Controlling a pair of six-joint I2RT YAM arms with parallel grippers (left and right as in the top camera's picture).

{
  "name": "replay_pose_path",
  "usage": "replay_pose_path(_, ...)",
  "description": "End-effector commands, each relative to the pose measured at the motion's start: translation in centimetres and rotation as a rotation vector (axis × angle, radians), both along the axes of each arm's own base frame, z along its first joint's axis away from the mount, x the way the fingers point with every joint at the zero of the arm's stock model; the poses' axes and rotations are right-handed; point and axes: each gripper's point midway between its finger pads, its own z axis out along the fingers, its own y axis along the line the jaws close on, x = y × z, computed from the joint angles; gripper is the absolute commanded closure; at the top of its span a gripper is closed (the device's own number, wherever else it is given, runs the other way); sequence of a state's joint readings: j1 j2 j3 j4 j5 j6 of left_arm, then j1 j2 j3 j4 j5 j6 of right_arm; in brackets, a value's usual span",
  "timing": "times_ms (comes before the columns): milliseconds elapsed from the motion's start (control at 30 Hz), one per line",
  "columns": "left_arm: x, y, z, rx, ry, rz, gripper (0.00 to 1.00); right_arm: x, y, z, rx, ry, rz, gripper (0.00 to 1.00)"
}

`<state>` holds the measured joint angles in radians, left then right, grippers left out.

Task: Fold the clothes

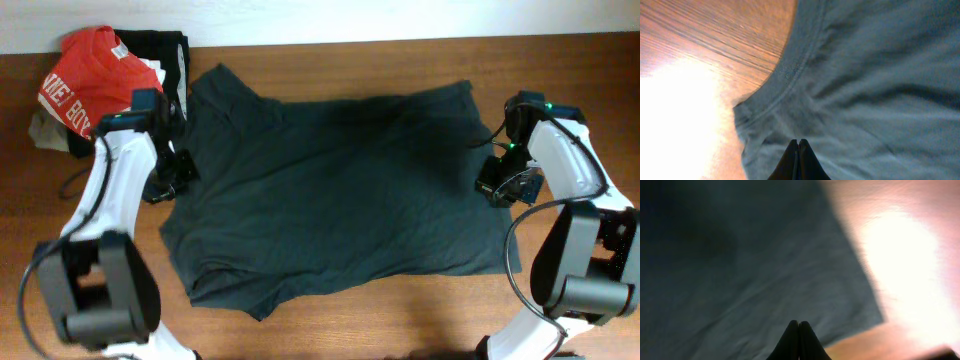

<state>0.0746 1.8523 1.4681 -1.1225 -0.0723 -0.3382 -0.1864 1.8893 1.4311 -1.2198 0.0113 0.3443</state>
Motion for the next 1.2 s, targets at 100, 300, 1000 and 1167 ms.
replay_pose_path(100, -1.3, -4.3, -0.6, -0.098, 0.039, -0.066, 0.97, 0.5, 4.8, -0.6, 0.213, -0.080, 0.171, 0.96)
replay_pose_path(300, -6.8, -9.1, -4.8, -0.245, 0.206, -0.128, 0.97, -0.2, 4.4, -3.8, 0.183, -0.085, 0.096, 0.96)
replay_pose_path(1000, -13.8, -8.0, -7.9, -0.171, 0.417, -0.135, 0.91, -4.2, -7.3, -7.4, 0.069, -0.029, -0.340, 0.96)
replay_pose_path(1167, -12.4, -7.1, -6.4, -0.109, 0.399, -0.145, 0.99, -5.3, -12.0, -4.5, 0.018, -0.032, -0.474, 0.96)
